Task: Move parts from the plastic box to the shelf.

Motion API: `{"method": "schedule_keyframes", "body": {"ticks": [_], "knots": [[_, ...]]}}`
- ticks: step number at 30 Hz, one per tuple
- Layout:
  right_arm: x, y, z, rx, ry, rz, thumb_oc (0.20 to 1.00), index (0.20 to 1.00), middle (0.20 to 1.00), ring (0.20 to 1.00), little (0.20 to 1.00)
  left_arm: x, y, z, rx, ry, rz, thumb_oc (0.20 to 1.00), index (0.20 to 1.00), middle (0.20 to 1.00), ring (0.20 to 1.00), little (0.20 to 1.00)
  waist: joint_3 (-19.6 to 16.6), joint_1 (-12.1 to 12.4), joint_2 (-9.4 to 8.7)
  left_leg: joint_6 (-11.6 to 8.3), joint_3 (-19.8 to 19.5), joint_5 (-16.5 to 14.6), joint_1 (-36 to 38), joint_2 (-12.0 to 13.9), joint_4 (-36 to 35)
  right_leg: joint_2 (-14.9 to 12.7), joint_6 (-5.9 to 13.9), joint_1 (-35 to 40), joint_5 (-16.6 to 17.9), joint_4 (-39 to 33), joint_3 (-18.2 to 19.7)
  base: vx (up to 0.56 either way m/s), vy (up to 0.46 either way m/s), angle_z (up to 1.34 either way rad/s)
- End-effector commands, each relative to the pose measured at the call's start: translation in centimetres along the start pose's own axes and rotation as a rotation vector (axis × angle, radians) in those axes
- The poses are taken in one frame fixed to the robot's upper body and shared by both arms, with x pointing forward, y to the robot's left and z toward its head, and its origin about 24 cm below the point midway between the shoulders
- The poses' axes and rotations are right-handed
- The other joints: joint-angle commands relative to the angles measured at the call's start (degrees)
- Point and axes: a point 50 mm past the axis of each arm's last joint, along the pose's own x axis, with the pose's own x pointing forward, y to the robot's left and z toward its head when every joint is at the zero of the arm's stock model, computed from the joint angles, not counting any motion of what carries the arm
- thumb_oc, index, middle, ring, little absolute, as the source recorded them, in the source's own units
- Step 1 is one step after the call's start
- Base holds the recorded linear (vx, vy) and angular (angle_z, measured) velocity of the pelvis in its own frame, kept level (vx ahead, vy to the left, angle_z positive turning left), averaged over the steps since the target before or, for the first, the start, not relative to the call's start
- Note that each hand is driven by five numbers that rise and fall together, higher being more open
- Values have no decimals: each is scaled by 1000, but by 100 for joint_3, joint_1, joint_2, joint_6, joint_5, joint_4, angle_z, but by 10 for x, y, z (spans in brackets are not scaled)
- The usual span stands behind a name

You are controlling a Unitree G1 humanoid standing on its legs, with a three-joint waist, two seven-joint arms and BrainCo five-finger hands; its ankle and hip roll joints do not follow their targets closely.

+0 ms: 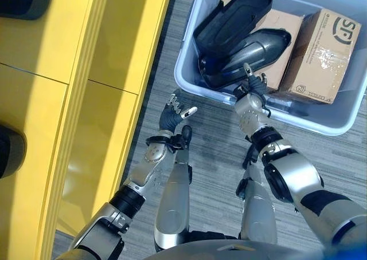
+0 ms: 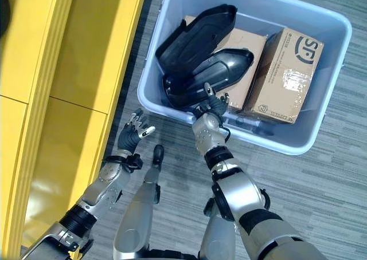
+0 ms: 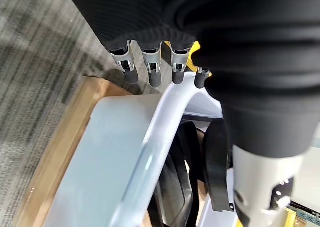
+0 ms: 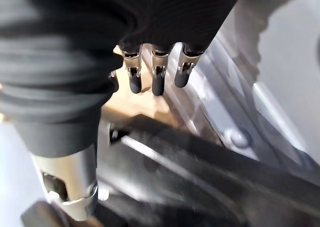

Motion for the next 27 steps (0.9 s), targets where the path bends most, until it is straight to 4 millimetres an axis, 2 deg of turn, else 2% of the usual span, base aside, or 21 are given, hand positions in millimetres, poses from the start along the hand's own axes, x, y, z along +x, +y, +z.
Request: {"method": "schedule_keyframes", "body": {"ticks": [1,6,14,23,27], "knots": [[-2,23,24,32,-57,53,1000,1000,1000,1000,1000,-4,-8,33,-23,-152,-61,1000,1000,1000,1000,1000,172,160,18,301,248,-328,190,-9,112,-394,96,178,-94,616,440,0,0,0],[12,13,45,3,-94,-29,1000,1000,1000,1000,1000,-6,-8,34,-26,-159,-70,1000,1000,1000,1000,1000,172,254,102,316,159,-350,-55,-60,167,-386,123,56,-117,638,359,6,-1,2],[21,6,72,-22,-162,-67,1000,1000,1000,1000,1000,-7,-8,36,-22,-178,-78,1000,1000,1000,1000,1000,172,383,153,337,35,-372,-372,-133,266,-400,157,-46,-132,652,216,18,6,10],[24,3,83,-82,-215,-79,1000,1000,1000,1000,1000,-6,-9,36,-15,-183,-79,1000,1000,1000,1000,1000,172,445,106,370,-80,-438,-655,-185,435,-400,171,-108,-145,683,80,26,13,10],[25,3,88,-125,-245,-71,1000,1000,1000,1000,1000,-6,-8,34,-14,-178,-71,1000,1000,1000,1000,1000,172,490,24,399,-182,-474,-825,-230,544,-397,185,-100,-135,688,-42,35,23,9]]}}
